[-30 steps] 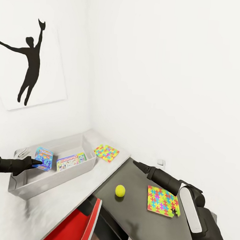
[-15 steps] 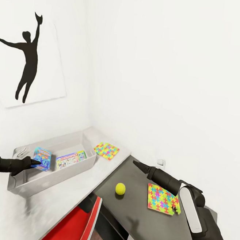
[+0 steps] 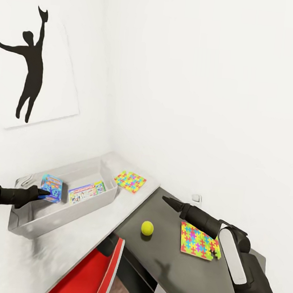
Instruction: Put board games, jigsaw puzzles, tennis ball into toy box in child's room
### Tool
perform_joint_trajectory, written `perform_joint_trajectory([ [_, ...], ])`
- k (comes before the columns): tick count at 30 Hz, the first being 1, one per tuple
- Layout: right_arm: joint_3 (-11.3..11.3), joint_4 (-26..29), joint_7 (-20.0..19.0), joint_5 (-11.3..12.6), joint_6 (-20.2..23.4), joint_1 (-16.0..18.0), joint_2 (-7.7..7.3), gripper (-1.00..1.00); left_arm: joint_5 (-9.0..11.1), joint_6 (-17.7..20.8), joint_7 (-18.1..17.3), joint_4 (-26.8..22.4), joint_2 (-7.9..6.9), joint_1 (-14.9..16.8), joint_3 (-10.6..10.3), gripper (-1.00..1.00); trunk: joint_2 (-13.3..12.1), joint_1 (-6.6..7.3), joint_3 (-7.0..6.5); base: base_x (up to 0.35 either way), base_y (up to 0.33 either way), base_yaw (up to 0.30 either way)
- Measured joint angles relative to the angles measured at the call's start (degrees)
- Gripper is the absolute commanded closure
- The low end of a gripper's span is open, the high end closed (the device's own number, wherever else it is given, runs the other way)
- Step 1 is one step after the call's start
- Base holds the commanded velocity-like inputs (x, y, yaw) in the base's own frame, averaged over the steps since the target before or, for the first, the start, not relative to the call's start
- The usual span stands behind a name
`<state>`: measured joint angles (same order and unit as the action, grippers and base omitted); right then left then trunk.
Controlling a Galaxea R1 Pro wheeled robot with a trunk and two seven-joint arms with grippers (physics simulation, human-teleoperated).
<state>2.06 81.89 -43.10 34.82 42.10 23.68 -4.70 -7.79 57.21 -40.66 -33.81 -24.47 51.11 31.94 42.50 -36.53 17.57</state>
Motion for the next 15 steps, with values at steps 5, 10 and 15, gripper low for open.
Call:
perform_joint_trajectory([
  [5, 0.0, 0.0, 0.1, 0.0, 0.0, 0.0, 0.02, -1.00, 0.0, -0.1, 1.0, 0.0, 0.15, 0.1, 0.1, 1.00, 0.0, 0.00, 0.17, 0.000, 0.000, 0.000],
  [10, 0.0, -0.1, 0.1, 0.0, -0.1, 0.0, 0.07, -1.00, 0.0, -1.8, 3.2, 0.0, 0.60, 0.1, 0.1, 1.00, 0.0, 0.00, 0.19, 0.000, 0.000, 0.000],
  [15, 0.0, -0.2, 0.1, 0.0, -0.1, 0.0, 0.11, -1.00, 0.0, -2.4, 4.1, 0.0, 0.83, 0.1, 0.2, 1.00, 0.0, 0.00, 0.20, 0.000, 0.000, 0.000],
])
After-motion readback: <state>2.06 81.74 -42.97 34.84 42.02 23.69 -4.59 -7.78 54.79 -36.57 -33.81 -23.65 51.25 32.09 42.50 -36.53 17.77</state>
